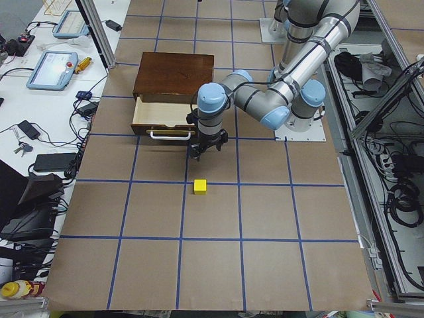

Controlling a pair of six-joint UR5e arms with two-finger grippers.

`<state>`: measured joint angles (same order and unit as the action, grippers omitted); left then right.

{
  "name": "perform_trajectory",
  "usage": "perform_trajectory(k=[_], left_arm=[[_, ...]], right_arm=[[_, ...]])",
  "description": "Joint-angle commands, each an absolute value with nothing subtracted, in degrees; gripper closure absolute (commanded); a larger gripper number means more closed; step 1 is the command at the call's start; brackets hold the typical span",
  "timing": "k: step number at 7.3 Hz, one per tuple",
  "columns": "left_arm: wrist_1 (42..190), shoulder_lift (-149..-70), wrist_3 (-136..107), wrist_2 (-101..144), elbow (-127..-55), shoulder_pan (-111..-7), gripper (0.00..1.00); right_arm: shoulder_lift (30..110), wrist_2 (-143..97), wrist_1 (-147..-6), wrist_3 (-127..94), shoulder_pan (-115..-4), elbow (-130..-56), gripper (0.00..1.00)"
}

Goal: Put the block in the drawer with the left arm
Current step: 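Lower the left gripper over the yellow cube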

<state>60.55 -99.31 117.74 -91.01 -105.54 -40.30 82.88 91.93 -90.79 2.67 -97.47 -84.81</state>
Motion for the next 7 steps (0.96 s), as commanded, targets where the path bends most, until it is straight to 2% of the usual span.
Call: perform_trajectory(k=[1, 7], left_arm=[[53.91, -104.12, 127.14, -90.88, -105.82, -39.29, 0.0], [50.89, -114.25, 132.54, -90.44, -102.66, -39.29, 0.0]], right_arm=[[82.88, 91.93, -90.79, 2.72, -97.47, -84.81, 0.0], [82.88, 91.93, -90.79, 2.72, -97.47, -84.81, 0.0]])
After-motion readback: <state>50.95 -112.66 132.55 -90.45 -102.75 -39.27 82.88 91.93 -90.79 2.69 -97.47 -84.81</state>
